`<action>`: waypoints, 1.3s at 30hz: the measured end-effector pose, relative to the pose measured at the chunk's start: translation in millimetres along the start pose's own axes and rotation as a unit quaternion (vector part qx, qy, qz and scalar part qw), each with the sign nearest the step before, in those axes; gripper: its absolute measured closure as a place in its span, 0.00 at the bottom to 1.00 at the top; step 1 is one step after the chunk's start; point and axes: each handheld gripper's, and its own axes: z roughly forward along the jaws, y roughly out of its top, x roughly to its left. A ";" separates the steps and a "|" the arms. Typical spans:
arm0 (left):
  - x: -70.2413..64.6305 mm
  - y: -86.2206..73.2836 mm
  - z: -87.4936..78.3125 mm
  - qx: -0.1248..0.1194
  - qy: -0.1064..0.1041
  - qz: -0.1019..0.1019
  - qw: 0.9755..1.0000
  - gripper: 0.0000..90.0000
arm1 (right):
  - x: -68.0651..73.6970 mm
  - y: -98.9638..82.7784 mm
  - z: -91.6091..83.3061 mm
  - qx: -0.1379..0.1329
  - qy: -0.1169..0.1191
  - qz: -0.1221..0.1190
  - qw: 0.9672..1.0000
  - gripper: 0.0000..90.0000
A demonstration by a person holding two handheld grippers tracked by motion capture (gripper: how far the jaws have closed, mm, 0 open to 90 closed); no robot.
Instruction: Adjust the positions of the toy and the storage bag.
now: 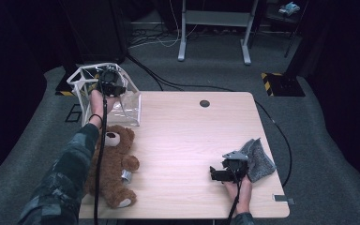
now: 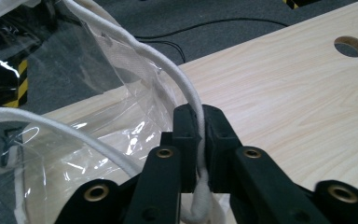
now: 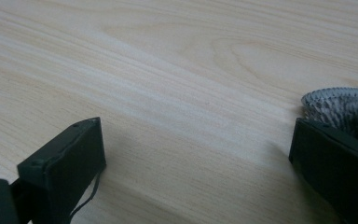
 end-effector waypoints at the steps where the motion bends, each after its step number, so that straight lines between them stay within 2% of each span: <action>1: -0.3 0.2 0.1 -0.002 0.001 0.000 1.000 0.95 | 0.0 0.0 0.0 0.000 0.000 0.000 1.000 0.03; 4: -0.6 0.3 1.1 -0.007 -0.006 -0.002 1.000 0.95 | 0.0 0.0 0.0 0.000 0.000 0.000 1.000 0.03; 8: -2.4 2.0 1.7 -0.005 -0.011 0.013 1.000 0.95 | 0.0 0.0 0.0 0.000 0.000 0.000 1.000 0.03; 12: -4.0 2.7 3.9 -0.010 -0.021 0.017 1.000 0.95 | 0.0 0.0 0.0 0.000 0.000 0.000 1.000 0.03; 19: -9.0 5.3 6.3 -0.011 -0.025 0.029 0.999 0.95 | 0.2 0.0 0.0 0.000 0.000 0.000 1.000 0.03; 29: -11.4 6.7 7.9 -0.022 -0.039 0.031 0.999 0.95 | 1.0 0.0 -0.1 0.000 -0.001 0.005 1.000 0.03; 32: -16.0 8.5 8.1 -0.023 -0.047 0.039 0.998 0.95 | 1.1 0.0 0.0 0.000 -0.002 0.005 1.000 0.03; 39: -35.2 17.5 9.1 -0.029 -0.067 0.043 0.996 0.95 | 1.2 -0.1 -0.2 0.000 -0.002 0.006 1.000 0.03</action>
